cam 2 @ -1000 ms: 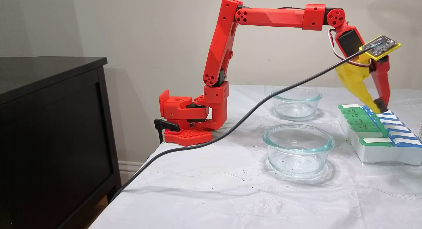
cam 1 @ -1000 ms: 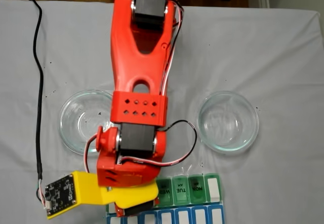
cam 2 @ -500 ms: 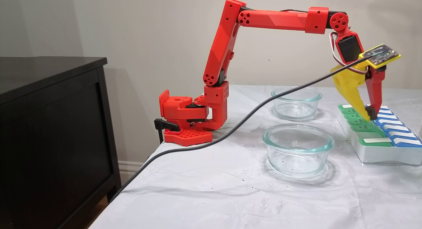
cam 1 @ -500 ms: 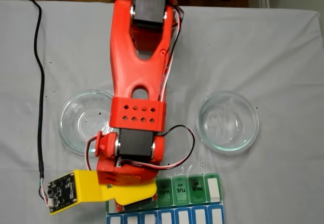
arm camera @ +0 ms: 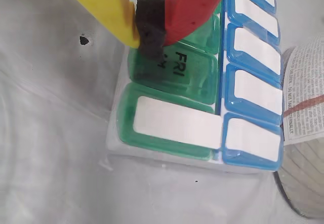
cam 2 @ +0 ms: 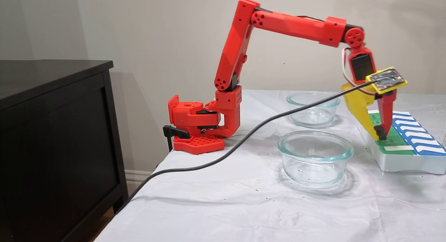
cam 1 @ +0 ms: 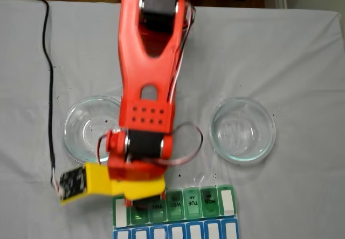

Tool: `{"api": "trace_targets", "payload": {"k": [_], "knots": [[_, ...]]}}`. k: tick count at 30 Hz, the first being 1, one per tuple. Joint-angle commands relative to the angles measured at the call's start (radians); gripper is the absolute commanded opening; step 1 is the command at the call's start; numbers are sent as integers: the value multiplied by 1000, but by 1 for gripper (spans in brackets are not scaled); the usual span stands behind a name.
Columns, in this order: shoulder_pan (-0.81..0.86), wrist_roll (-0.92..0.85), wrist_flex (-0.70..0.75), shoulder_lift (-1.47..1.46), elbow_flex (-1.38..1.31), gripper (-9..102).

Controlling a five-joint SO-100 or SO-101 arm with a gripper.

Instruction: Sort medicines into box.

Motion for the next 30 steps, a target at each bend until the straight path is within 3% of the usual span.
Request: {"api": "trace_targets", "payload": {"k": [1,9,14,18,22,27,30], "knots": [[-3,-5,77,107,-32,0],[32,84,31,512,60,0],[-23,132,-14,969,359,0],[-86,71,64,1378,643,0],[-104,25,259,1396,609,0],[-167,-17,333,1422,723,0],[-212,-15,285,1422,818,0]]}}
